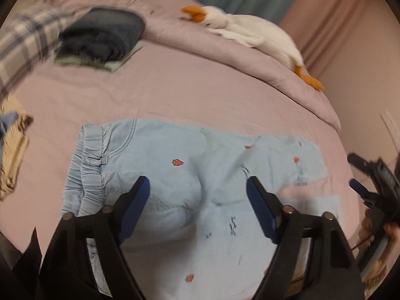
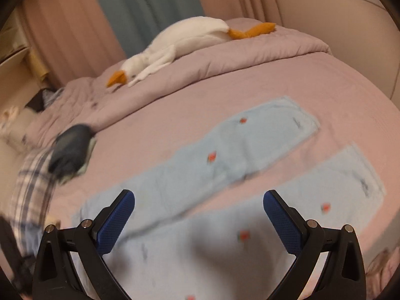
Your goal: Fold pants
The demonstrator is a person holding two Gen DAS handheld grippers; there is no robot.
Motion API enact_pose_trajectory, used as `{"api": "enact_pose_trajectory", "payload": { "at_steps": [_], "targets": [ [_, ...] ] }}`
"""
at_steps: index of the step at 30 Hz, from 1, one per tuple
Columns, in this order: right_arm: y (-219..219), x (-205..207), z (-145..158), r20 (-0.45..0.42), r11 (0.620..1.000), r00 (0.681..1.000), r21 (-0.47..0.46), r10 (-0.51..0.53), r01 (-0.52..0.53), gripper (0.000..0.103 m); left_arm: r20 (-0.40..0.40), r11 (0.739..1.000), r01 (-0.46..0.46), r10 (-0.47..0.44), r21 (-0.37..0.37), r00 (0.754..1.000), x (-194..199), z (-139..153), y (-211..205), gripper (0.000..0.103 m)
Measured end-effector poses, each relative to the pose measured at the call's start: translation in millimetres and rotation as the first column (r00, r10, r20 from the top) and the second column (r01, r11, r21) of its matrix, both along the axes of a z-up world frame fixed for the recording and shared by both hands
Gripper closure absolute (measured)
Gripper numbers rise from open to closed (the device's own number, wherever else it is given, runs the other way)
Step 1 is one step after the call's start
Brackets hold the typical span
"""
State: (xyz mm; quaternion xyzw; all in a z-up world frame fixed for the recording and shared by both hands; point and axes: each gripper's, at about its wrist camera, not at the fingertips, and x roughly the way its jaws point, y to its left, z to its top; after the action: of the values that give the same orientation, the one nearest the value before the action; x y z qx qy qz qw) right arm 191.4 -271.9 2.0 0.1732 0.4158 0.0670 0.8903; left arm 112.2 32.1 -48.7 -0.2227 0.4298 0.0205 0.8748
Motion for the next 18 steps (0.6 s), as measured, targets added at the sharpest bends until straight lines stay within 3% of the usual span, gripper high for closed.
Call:
{"api": "enact_pose_trajectory", "payload": {
  "at_steps": [1,4,7,10,13,15,17,18],
  "targets": [
    [2.3,26.0,-4.3,-0.045,0.998,0.999,0.054,0.027,-0.025,0.001,-0.006,0.999,-0.022,0.022,-0.034,1.0,4.9,-3.7,5.4,0.034],
    [7.5,88.0,-23.6,-0.159,0.993,0.987,0.114,0.03,-0.011,0.019,-0.055,0.991,-0.066,0.06,-0.114,0.997,16.5,-16.5,16.4,0.047],
    [19.3,147.6,-50.7,-0.264,0.997,0.963,0.035,-0.056,0.067,0.032,-0.099,0.987,-0.105,0.093,-0.118,0.991,23.3,-26.1,24.2,0.055],
    [31.7,195.0,-83.1,-0.365,0.993,0.924,-0.038,-0.115,0.109,0.032,-0.124,0.982,-0.142,0.126,-0.126,0.984,29.3,-29.0,31.9,0.055],
    [35.7,218.6,-113.4,-0.397,0.971,0.89,-0.171,-0.224,0.168,0.034,-0.139,0.976,-0.156,0.135,-0.149,0.981,34.5,-30.6,37.8,0.055],
    [33.9,224.4,-132.6,-0.424,0.949,0.861,-0.257,-0.28,0.182,0.055,-0.145,0.977,-0.161,0.14,-0.144,0.98,35.0,-32.4,39.3,0.054],
    [30.0,220.1,-136.1,-0.392,0.951,0.877,-0.243,-0.279,0.193,0.057,-0.149,0.976,-0.163,0.142,-0.142,0.979,39.1,-32.5,38.9,0.052],
    [29.4,216.5,-133.3,-0.376,0.947,0.883,-0.259,-0.28,0.19,0.071,-0.154,0.975,-0.163,0.14,-0.15,0.978,41.3,-33.0,38.2,0.051]
  ]
}}
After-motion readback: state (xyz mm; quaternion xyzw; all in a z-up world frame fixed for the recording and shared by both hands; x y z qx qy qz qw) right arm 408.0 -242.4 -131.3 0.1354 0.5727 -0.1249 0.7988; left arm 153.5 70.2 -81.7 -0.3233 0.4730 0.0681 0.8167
